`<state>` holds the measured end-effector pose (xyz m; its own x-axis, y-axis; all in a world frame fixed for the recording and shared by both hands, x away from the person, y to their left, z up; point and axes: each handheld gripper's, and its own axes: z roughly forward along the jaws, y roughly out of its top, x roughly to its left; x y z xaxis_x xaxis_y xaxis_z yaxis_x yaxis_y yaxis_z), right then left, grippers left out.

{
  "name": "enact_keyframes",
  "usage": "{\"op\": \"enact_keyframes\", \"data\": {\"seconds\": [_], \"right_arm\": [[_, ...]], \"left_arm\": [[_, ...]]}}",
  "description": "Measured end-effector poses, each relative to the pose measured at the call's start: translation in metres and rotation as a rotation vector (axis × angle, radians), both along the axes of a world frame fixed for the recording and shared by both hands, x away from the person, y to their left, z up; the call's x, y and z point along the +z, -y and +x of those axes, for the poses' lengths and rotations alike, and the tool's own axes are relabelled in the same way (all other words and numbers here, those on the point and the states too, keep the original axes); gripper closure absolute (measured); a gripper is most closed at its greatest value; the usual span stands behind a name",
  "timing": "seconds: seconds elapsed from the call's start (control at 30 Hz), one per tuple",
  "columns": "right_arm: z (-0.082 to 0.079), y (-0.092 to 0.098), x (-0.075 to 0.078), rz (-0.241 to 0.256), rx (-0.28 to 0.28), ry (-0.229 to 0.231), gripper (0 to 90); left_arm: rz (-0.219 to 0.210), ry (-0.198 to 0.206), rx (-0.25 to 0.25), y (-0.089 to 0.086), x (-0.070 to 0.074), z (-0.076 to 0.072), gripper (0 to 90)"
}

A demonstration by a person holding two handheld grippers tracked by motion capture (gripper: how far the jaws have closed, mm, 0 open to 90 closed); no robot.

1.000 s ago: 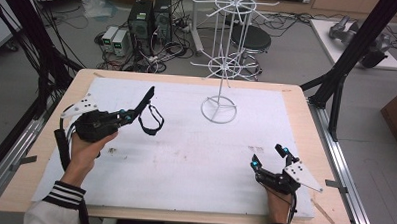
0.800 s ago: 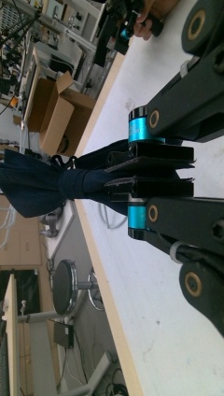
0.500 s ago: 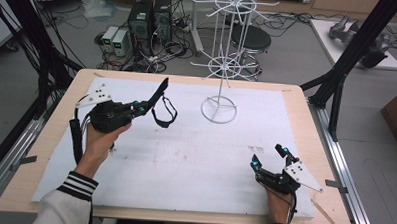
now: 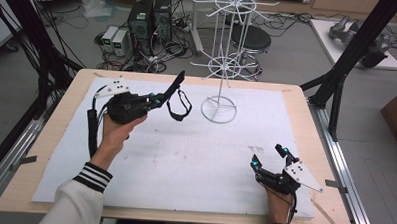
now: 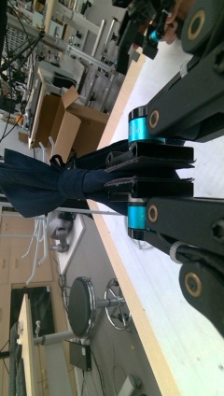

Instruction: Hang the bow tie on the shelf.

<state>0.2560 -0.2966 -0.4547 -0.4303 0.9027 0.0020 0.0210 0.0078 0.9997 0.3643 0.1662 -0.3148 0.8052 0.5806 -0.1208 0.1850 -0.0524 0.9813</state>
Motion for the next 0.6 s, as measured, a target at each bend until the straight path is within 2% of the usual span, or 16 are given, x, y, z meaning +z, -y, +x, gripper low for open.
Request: {"op": "enact_keyframes", "data": {"seconds": [0.6], "right_arm": [[-0.001, 0.000, 0.000, -0.001, 0.001, -0.001, 10.6]], "left_arm": [[-0.003, 0.012, -0.039, 0.047, 0.010, 0.023, 84.4]]}}
